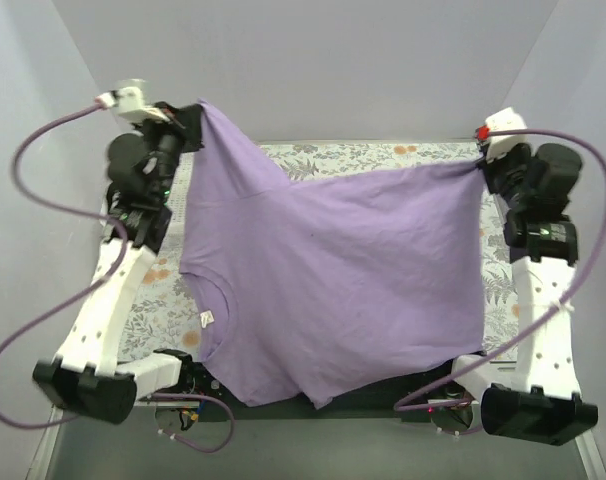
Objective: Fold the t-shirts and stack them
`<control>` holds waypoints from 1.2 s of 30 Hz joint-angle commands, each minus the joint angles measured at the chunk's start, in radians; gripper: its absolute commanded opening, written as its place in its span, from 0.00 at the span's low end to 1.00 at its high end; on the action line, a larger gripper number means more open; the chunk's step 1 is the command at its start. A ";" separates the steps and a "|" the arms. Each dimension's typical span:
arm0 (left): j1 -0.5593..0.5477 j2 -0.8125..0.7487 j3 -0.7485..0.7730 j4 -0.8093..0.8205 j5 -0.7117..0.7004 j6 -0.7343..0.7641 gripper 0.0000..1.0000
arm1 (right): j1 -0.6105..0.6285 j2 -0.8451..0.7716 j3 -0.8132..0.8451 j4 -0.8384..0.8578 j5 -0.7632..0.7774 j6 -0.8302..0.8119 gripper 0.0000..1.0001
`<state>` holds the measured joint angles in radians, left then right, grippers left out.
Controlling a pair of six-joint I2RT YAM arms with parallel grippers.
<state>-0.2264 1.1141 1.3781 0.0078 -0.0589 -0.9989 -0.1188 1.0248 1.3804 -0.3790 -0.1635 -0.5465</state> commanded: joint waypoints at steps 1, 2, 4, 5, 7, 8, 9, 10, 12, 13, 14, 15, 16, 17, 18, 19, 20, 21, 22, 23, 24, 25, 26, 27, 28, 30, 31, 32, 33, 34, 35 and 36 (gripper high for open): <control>0.001 0.146 -0.109 0.078 -0.006 -0.003 0.00 | -0.007 0.009 -0.168 0.158 -0.074 0.042 0.01; 0.001 0.194 -0.114 0.086 0.017 -0.013 0.00 | -0.007 0.030 -0.257 0.188 -0.079 0.051 0.01; 0.002 0.347 -0.097 0.106 0.037 -0.032 0.00 | -0.004 0.116 -0.323 0.294 -0.080 0.080 0.01; 0.004 0.456 -0.084 0.106 0.044 -0.038 0.00 | 0.001 0.154 -0.352 0.325 -0.079 0.086 0.01; 0.009 0.560 -0.015 0.095 0.056 -0.047 0.00 | 0.005 0.291 -0.350 0.396 -0.068 0.111 0.01; 0.012 0.655 0.011 0.087 0.056 -0.050 0.00 | 0.010 0.385 -0.327 0.411 -0.062 0.117 0.01; 0.015 0.700 0.044 0.074 0.054 -0.055 0.00 | 0.014 0.435 -0.308 0.434 -0.054 0.125 0.01; 0.021 0.742 0.076 0.064 0.054 -0.060 0.00 | 0.021 0.481 -0.287 0.437 -0.051 0.129 0.01; 0.025 0.857 0.189 0.026 0.051 -0.063 0.00 | 0.030 0.608 -0.215 0.449 -0.036 0.134 0.01; 0.028 0.895 0.228 0.011 0.042 -0.064 0.00 | 0.036 0.647 -0.184 0.450 -0.018 0.137 0.01; 0.035 0.959 0.310 -0.002 0.036 -0.067 0.00 | 0.041 0.716 -0.157 0.450 -0.008 0.138 0.01; 0.039 0.990 0.346 -0.043 0.034 -0.073 0.00 | 0.041 0.747 -0.106 0.451 0.019 0.140 0.01; 0.047 1.018 0.386 -0.057 0.028 -0.081 0.00 | 0.045 0.774 -0.084 0.454 0.036 0.143 0.01; 0.050 1.065 0.418 -0.064 0.027 -0.089 0.00 | 0.045 0.797 -0.064 0.456 0.053 0.149 0.01; 0.053 1.087 0.470 -0.074 0.030 -0.099 0.00 | 0.045 0.839 -0.040 0.463 0.071 0.154 0.01; 0.058 1.107 0.493 -0.078 0.028 -0.104 0.00 | 0.047 0.857 -0.006 0.468 0.109 0.164 0.01; 0.059 1.141 0.513 -0.081 0.027 -0.109 0.00 | 0.047 0.885 0.011 0.480 0.123 0.169 0.01; 0.061 1.151 0.542 -0.083 0.024 -0.122 0.00 | 0.045 0.899 0.040 0.486 0.140 0.175 0.01; 0.067 1.164 0.550 -0.083 0.024 -0.133 0.00 | 0.045 0.911 0.058 0.489 0.143 0.180 0.01; 0.068 1.182 0.561 -0.083 0.021 -0.141 0.00 | 0.045 0.934 0.075 0.491 0.147 0.183 0.01; 0.070 1.190 0.567 -0.077 0.022 -0.147 0.00 | 0.045 0.946 0.091 0.492 0.154 0.187 0.01; 0.073 1.198 0.581 -0.075 0.024 -0.156 0.00 | 0.045 0.958 0.112 0.493 0.159 0.201 0.01; 0.075 1.211 0.590 -0.074 0.030 -0.161 0.00 | 0.045 0.981 0.144 0.493 0.159 0.206 0.01; 0.075 1.217 0.596 -0.068 0.031 -0.164 0.00 | 0.045 0.992 0.164 0.493 0.159 0.215 0.01; 0.076 1.222 0.611 -0.066 0.034 -0.170 0.00 | 0.045 1.004 0.181 0.493 0.191 0.221 0.01; 0.076 1.233 0.622 -0.054 0.042 -0.178 0.00 | 0.047 1.038 0.233 0.491 0.196 0.240 0.01; 0.076 1.236 0.628 -0.049 0.047 -0.182 0.00 | 0.048 1.047 0.249 0.488 0.199 0.244 0.01; 0.076 1.244 0.641 -0.037 0.051 -0.191 0.00 | 0.048 1.064 0.282 0.477 0.200 0.249 0.05; 0.078 1.248 0.648 -0.031 0.057 -0.196 0.00 | 0.050 1.071 0.298 0.470 0.206 0.253 0.12; 0.078 1.251 0.657 -0.025 0.057 -0.201 0.00 | 0.053 1.075 0.311 0.460 0.205 0.258 0.31; 0.079 1.257 0.680 -0.023 0.089 -0.213 0.03 | 0.053 1.072 0.318 0.445 0.200 0.261 0.41; 0.082 1.259 0.691 -0.025 0.120 -0.218 0.29 | 0.053 1.063 0.309 0.439 0.187 0.263 0.51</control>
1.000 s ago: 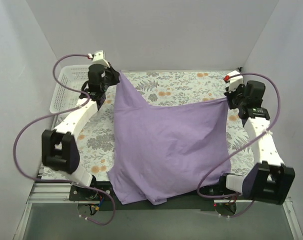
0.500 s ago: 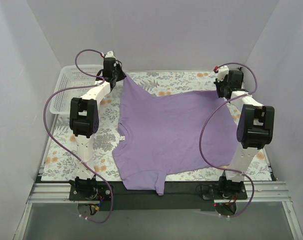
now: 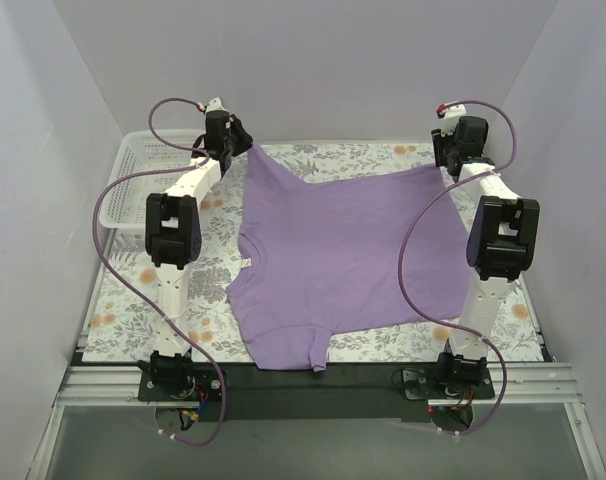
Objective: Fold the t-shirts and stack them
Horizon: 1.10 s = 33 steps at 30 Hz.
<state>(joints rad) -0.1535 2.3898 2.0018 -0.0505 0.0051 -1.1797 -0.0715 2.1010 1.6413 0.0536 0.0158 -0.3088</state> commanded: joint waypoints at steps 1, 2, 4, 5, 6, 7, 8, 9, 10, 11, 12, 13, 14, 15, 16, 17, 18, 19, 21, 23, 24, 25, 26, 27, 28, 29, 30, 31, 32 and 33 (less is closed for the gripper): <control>0.011 -0.029 0.078 0.029 0.062 -0.038 0.40 | 0.006 -0.025 0.034 0.000 -0.002 0.023 0.66; 0.011 -0.041 0.084 0.023 0.065 -0.038 0.46 | 0.006 -0.065 0.017 -0.009 -0.008 0.017 0.71; 0.011 -0.099 0.091 -0.009 0.081 -0.018 0.49 | 0.004 -0.117 -0.056 -0.027 -0.071 -0.019 0.86; 0.011 -0.122 0.089 -0.041 0.088 -0.011 0.49 | 0.003 -0.181 -0.093 -0.052 -0.100 -0.036 0.90; 0.011 -0.151 0.072 -0.060 0.104 0.001 0.49 | -0.001 -0.217 -0.154 -0.084 -0.185 -0.076 0.93; 0.011 -0.217 0.055 -0.078 0.143 0.006 0.49 | -0.001 -0.251 -0.191 -0.115 -0.241 -0.102 0.96; 0.011 -0.257 0.026 -0.115 0.177 0.011 0.49 | -0.002 -0.316 -0.221 -0.205 -0.308 -0.137 0.96; 0.011 -0.302 -0.050 -0.133 0.211 0.017 0.49 | -0.004 -0.349 -0.250 -0.263 -0.453 -0.232 0.96; 0.011 -0.352 -0.117 -0.147 0.238 0.015 0.50 | -0.004 -0.381 -0.320 -0.326 -0.509 -0.284 0.96; 0.011 -0.467 -0.186 -0.159 0.309 0.014 0.51 | -0.005 -0.453 -0.359 -0.434 -0.554 -0.335 0.96; 0.011 -0.534 -0.265 -0.161 0.334 0.012 0.51 | -0.005 -0.490 -0.404 -0.493 -0.626 -0.455 0.96; 0.011 -0.675 -0.454 -0.161 0.357 -0.007 0.53 | -0.007 -0.525 -0.473 -0.565 -0.648 -0.536 0.95; 0.011 -0.749 -0.541 -0.161 0.395 -0.017 0.55 | -0.010 -0.603 -0.519 -0.654 -0.648 -0.594 0.95; 0.009 -0.824 -0.643 -0.167 0.413 -0.020 0.59 | -0.014 -0.646 -0.566 -0.670 -0.613 -0.658 0.95; 0.009 -0.972 -0.813 -0.175 0.430 -0.050 0.61 | -0.034 -0.689 -0.607 -0.690 -0.596 -0.702 0.95; 0.008 -1.044 -0.904 -0.180 0.440 -0.069 0.65 | -0.054 -0.761 -0.676 -0.739 -0.582 -0.743 0.96; 0.008 -1.114 -0.976 -0.218 0.469 -0.083 0.66 | -0.089 -0.794 -0.702 -0.758 -0.539 -0.783 0.96; 0.000 -1.238 -1.039 -0.242 0.464 -0.113 0.66 | -0.118 -0.818 -0.727 -0.774 -0.522 -0.800 0.96; -0.009 -1.388 -1.237 -0.394 0.483 -0.197 0.66 | -0.184 -0.881 -0.794 -0.848 -0.464 -0.835 0.95; -0.015 -1.507 -1.336 -0.483 0.493 -0.244 0.65 | -0.279 -0.909 -0.843 -0.853 -0.415 -0.834 0.95; -0.020 -1.564 -1.368 -0.547 0.481 -0.254 0.65 | -0.303 -0.914 -0.866 -0.851 -0.409 -0.839 0.94; -0.021 -1.595 -1.376 -0.578 0.454 -0.259 0.65 | -0.345 -0.914 -0.873 -0.850 -0.410 -0.839 0.94; -0.023 -1.606 -1.390 -0.628 0.434 -0.267 0.64 | -0.384 -0.903 -0.877 -0.851 -0.419 -0.836 0.93; -0.023 -1.613 -1.408 -0.653 0.412 -0.270 0.64 | -0.399 -0.888 -0.877 -0.851 -0.434 -0.829 0.92; -0.024 -1.607 -1.419 -0.675 0.382 -0.277 0.64 | -0.421 -0.869 -0.877 -0.853 -0.448 -0.819 0.91; -0.024 -1.585 -1.422 -0.695 0.328 -0.276 0.61 | -0.430 -0.851 -0.877 -0.850 -0.454 -0.802 0.90; -0.023 -1.559 -1.425 -0.703 0.281 -0.281 0.50 | -0.435 -0.833 -0.873 -0.847 -0.465 -0.794 0.89; -0.024 -1.542 -1.428 -0.718 0.271 -0.293 0.48 | -0.442 -0.825 -0.868 -0.847 -0.482 -0.777 0.88; -0.026 -1.516 -1.422 -0.721 0.274 -0.296 0.47 | -0.444 -0.808 -0.861 -0.845 -0.491 -0.771 0.88; -0.030 -1.511 -1.420 -0.720 0.265 -0.304 0.47 | -0.448 -0.799 -0.854 -0.844 -0.505 -0.753 0.88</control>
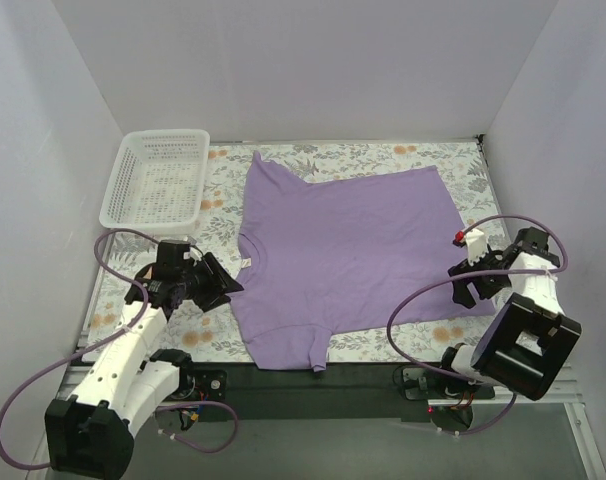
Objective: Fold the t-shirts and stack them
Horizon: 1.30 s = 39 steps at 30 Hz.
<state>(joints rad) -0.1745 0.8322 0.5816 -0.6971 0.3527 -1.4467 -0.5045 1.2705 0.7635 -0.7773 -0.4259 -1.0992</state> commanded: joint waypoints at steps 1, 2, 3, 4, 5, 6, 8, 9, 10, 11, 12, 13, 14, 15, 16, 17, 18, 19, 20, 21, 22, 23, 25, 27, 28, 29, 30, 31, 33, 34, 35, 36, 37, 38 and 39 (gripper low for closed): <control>-0.011 0.047 0.000 -0.065 -0.102 -0.040 0.47 | -0.019 0.049 0.039 -0.005 -0.073 0.064 0.86; -0.014 0.047 0.000 -0.062 -0.109 -0.044 0.47 | -0.025 0.068 0.046 0.003 -0.074 0.077 0.85; -0.016 0.051 0.000 -0.061 -0.124 -0.049 0.48 | -0.032 0.078 0.065 0.006 -0.080 0.100 0.84; -0.025 0.068 -0.002 -0.062 -0.126 -0.055 0.49 | -0.038 0.093 0.071 0.018 -0.080 0.113 0.83; -0.040 0.090 -0.005 -0.064 -0.138 -0.061 0.49 | -0.046 0.099 0.085 0.022 -0.082 0.133 0.83; -0.066 0.113 -0.002 -0.068 -0.171 -0.079 0.50 | -0.052 0.111 0.094 0.030 -0.088 0.143 0.82; -0.115 0.151 0.003 -0.059 -0.220 -0.107 0.51 | -0.055 0.121 0.097 0.050 -0.085 0.168 0.82; -0.115 0.151 0.006 -0.059 -0.221 -0.122 0.51 | -0.055 0.122 0.097 0.062 -0.085 0.179 0.82; -0.161 0.168 0.007 -0.056 -0.268 -0.136 0.51 | -0.055 0.125 0.099 0.073 -0.080 0.189 0.82; -0.183 0.212 0.007 -0.050 -0.282 -0.167 0.51 | -0.057 0.133 0.102 0.094 -0.077 0.212 0.82; -0.201 0.237 0.009 -0.054 -0.309 -0.182 0.51 | -0.057 0.139 0.106 0.105 -0.074 0.226 0.82; -0.220 0.289 0.006 -0.055 -0.334 -0.196 0.51 | -0.057 0.145 0.115 0.116 -0.067 0.243 0.81; -0.224 0.309 0.001 -0.051 -0.340 -0.204 0.51 | -0.057 0.158 0.120 0.143 -0.059 0.257 0.81; -0.224 0.324 0.001 -0.048 -0.340 -0.211 0.51 | -0.057 0.162 0.123 0.159 -0.050 0.289 0.81; -0.226 0.341 0.006 -0.048 -0.374 -0.221 0.51 | -0.058 0.167 0.126 0.176 -0.028 0.304 0.81; -0.227 0.341 0.007 -0.042 -0.391 -0.222 0.51 | -0.058 0.174 0.128 0.208 -0.016 0.333 0.81; -0.229 0.340 0.004 -0.039 -0.396 -0.225 0.51 | -0.058 0.181 0.131 0.219 0.002 0.340 0.81; -0.229 0.334 0.001 -0.035 -0.400 -0.227 0.51 | -0.058 0.188 0.134 0.228 0.025 0.344 0.81; -0.229 0.335 0.000 -0.032 -0.402 -0.227 0.51 | -0.058 0.203 0.134 0.242 0.036 0.348 0.81; -0.227 0.338 -0.002 -0.031 -0.400 -0.227 0.50 | -0.062 0.210 0.131 0.249 0.053 0.349 0.81; -0.229 0.350 0.000 -0.031 -0.397 -0.225 0.50 | -0.063 0.216 0.128 0.269 0.061 0.351 0.81; -0.229 0.357 0.000 -0.030 -0.394 -0.227 0.49 | -0.065 0.224 0.120 0.279 0.067 0.352 0.81; -0.229 0.366 -0.008 -0.021 -0.391 -0.230 0.47 | -0.068 0.245 0.114 0.300 0.085 0.358 0.80; -0.230 0.370 -0.014 -0.002 -0.382 -0.230 0.45 | -0.069 0.265 0.115 0.302 0.084 0.355 0.79; -0.230 0.378 -0.019 0.004 -0.373 -0.231 0.43 | -0.069 0.274 0.115 0.302 0.084 0.354 0.79; -0.230 0.383 -0.025 0.011 -0.368 -0.233 0.43 | -0.069 0.289 0.114 0.300 0.082 0.354 0.77; -0.229 0.387 -0.028 0.022 -0.363 -0.236 0.41 | -0.069 0.294 0.109 0.300 0.079 0.349 0.75; -0.230 0.395 -0.034 0.030 -0.354 -0.236 0.40 | -0.071 0.297 0.108 0.299 0.076 0.345 0.74; -0.229 0.398 -0.046 0.050 -0.354 -0.238 0.38 | -0.071 0.305 0.102 0.296 0.069 0.335 0.70; -0.230 0.404 -0.048 0.057 -0.322 -0.239 0.36 | -0.069 0.306 0.093 0.291 0.061 0.331 0.65; -0.230 0.406 -0.051 0.062 -0.317 -0.238 0.33 | -0.071 0.309 0.089 0.288 0.061 0.320 0.62; -0.232 0.409 -0.055 0.074 -0.311 -0.238 0.28 | -0.071 0.314 0.085 0.277 0.059 0.312 0.59; -0.232 0.410 -0.058 0.076 -0.307 -0.238 0.27 | -0.071 0.314 0.083 0.277 0.059 0.306 0.55; -0.232 0.410 -0.062 0.079 -0.299 -0.238 0.22 | -0.071 0.320 0.085 0.267 0.061 0.303 0.44; -0.232 0.410 -0.063 0.082 -0.294 -0.236 0.19 | -0.071 0.322 0.083 0.262 0.064 0.292 0.39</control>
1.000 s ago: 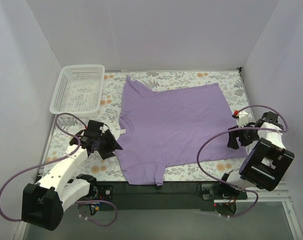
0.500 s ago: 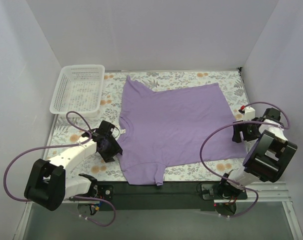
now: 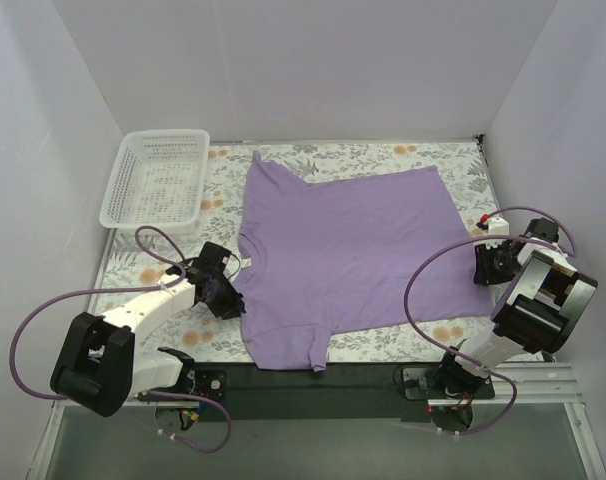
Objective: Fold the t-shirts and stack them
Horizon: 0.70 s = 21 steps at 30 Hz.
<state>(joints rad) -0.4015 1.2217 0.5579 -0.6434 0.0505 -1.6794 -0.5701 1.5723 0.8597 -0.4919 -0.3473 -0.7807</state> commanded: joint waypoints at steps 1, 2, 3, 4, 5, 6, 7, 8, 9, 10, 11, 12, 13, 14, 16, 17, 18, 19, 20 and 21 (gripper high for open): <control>-0.003 0.018 -0.042 0.028 0.014 0.000 0.14 | -0.011 0.022 -0.011 -0.030 -0.018 -0.031 0.35; -0.003 0.013 -0.042 0.022 0.023 0.000 0.08 | -0.017 0.015 -0.011 -0.036 -0.019 -0.040 0.27; -0.005 0.000 -0.044 0.018 0.032 0.001 0.03 | -0.030 0.009 -0.013 -0.039 -0.019 -0.045 0.22; -0.005 -0.011 -0.044 0.008 0.037 -0.003 0.00 | -0.037 0.000 -0.011 -0.042 -0.019 -0.049 0.14; -0.005 -0.025 -0.043 -0.011 0.043 -0.008 0.00 | -0.045 -0.006 -0.011 -0.046 -0.018 -0.063 0.11; -0.007 -0.057 -0.042 -0.025 0.055 -0.011 0.00 | -0.060 -0.012 -0.013 -0.051 -0.015 -0.071 0.09; -0.007 -0.076 -0.035 -0.039 0.060 -0.020 0.00 | -0.066 -0.021 -0.014 -0.060 -0.010 -0.078 0.06; -0.007 -0.096 -0.029 -0.076 0.064 -0.020 0.00 | -0.074 -0.026 -0.017 -0.065 -0.006 -0.103 0.05; -0.005 -0.135 -0.026 -0.097 0.080 -0.022 0.00 | -0.088 -0.032 -0.021 -0.071 -0.002 -0.114 0.05; -0.005 -0.155 -0.020 -0.117 0.087 -0.023 0.00 | -0.094 -0.050 -0.027 -0.077 0.001 -0.126 0.04; -0.005 -0.177 -0.009 -0.157 0.095 -0.028 0.00 | -0.102 -0.060 -0.031 -0.080 0.007 -0.152 0.03; -0.007 -0.197 -0.006 -0.177 0.100 -0.029 0.00 | -0.108 -0.070 -0.050 -0.083 0.013 -0.164 0.03; -0.007 -0.235 -0.001 -0.197 0.113 -0.029 0.00 | -0.122 -0.090 -0.057 -0.086 0.022 -0.178 0.03; -0.007 -0.254 0.010 -0.238 0.120 -0.028 0.00 | -0.128 -0.101 -0.068 -0.089 0.028 -0.205 0.03; -0.008 -0.300 0.016 -0.275 0.150 -0.025 0.00 | -0.145 -0.132 -0.097 -0.103 0.048 -0.250 0.02; -0.008 -0.313 0.014 -0.306 0.166 -0.025 0.00 | -0.152 -0.141 -0.106 -0.108 0.056 -0.265 0.02; -0.008 -0.345 0.005 -0.323 0.181 -0.028 0.00 | -0.166 -0.153 -0.126 -0.112 0.073 -0.282 0.02; -0.011 -0.364 -0.004 -0.337 0.224 -0.029 0.00 | -0.174 -0.176 -0.136 -0.122 0.082 -0.298 0.02; -0.010 -0.384 -0.012 -0.366 0.242 -0.031 0.00 | -0.180 -0.188 -0.145 -0.128 0.091 -0.331 0.02; -0.010 -0.430 -0.027 -0.384 0.258 -0.035 0.00 | -0.197 -0.202 -0.154 -0.132 0.106 -0.350 0.02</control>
<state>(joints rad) -0.4057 0.8764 0.5442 -0.8948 0.2104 -1.7008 -0.7303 1.4185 0.7341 -0.5797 -0.3111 -1.0088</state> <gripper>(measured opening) 0.019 0.032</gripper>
